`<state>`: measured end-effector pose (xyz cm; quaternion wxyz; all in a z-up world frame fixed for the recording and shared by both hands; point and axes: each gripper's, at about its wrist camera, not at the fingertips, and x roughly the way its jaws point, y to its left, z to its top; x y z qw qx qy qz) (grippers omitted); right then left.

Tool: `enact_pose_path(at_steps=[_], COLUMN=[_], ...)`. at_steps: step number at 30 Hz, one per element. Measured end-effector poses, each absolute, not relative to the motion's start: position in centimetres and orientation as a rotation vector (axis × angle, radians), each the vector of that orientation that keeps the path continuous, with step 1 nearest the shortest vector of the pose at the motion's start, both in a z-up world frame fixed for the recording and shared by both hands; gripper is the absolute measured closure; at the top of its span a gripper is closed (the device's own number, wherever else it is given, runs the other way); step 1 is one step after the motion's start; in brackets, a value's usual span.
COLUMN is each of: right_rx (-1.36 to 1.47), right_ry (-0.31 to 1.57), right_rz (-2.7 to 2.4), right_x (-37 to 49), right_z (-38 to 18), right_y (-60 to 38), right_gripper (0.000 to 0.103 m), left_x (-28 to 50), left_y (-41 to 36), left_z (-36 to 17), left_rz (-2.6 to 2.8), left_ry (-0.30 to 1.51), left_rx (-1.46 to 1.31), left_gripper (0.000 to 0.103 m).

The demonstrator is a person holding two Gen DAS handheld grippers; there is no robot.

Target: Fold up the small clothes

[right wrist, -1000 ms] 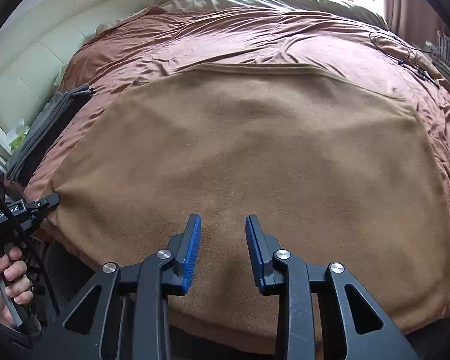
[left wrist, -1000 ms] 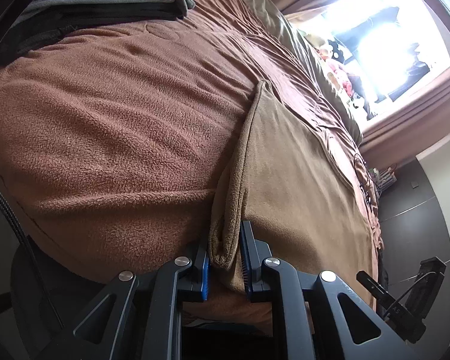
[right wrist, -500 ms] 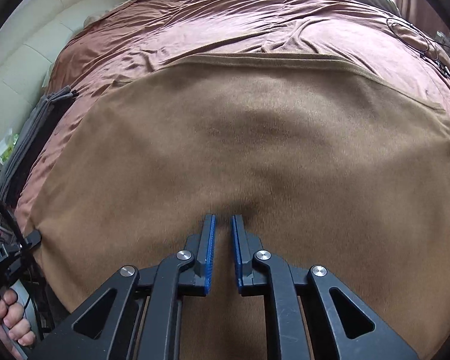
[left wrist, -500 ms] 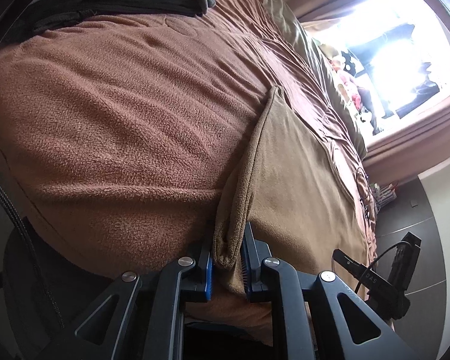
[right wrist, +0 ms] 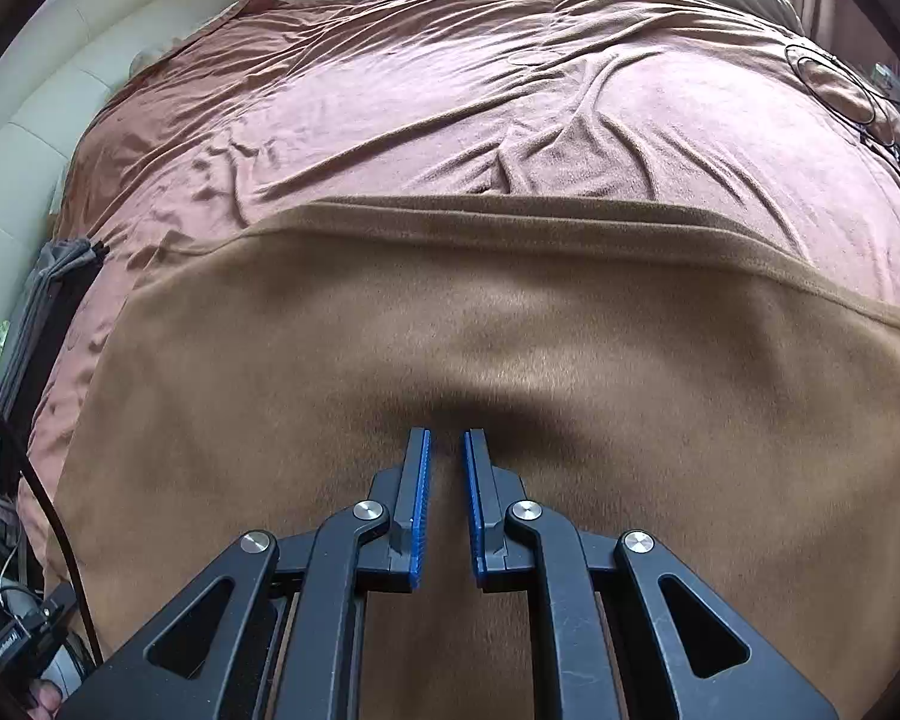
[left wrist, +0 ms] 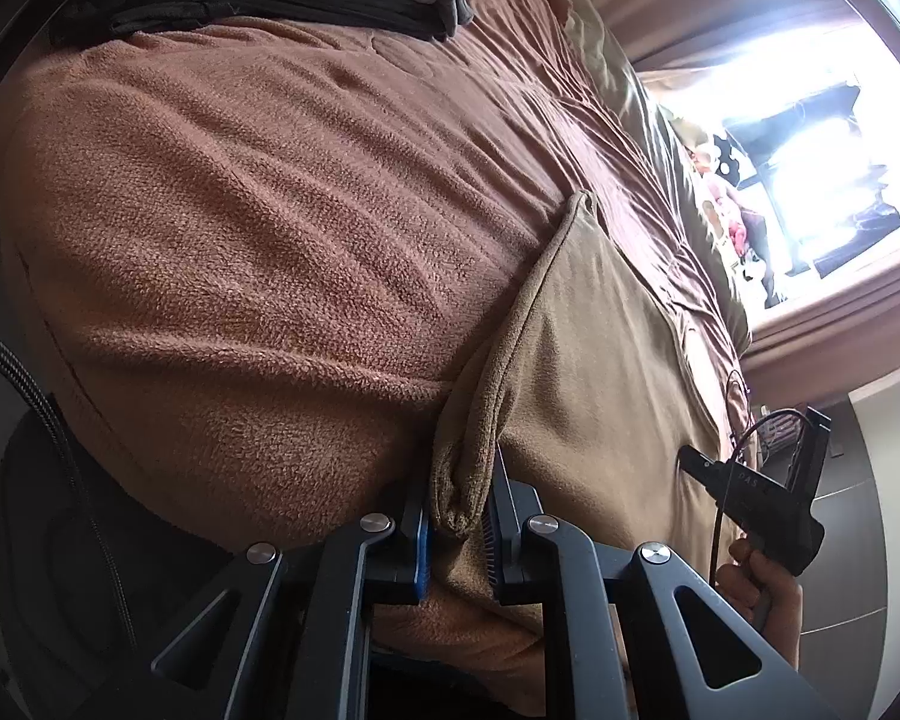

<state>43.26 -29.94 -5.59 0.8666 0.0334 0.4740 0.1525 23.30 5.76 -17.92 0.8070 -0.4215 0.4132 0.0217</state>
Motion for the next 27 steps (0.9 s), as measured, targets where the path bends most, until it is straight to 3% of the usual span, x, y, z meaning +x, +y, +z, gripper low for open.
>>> enact_pose_path(at_steps=[16, 27], right_rx=[0.225, 0.215], right_ry=[1.061, 1.077], right_rz=[0.251, 0.317], right_x=[48.9, 43.9], right_z=[-5.9, -5.2], right_y=[-31.2, -32.3], right_gripper=[0.095, 0.095], left_x=[22.4, 22.8], left_y=[5.7, 5.8], left_z=[-18.0, -17.6], left_rz=[0.071, 0.029], left_ry=[0.872, 0.876], left_rx=[-0.954, -0.953], left_gripper=[0.088, 0.096])
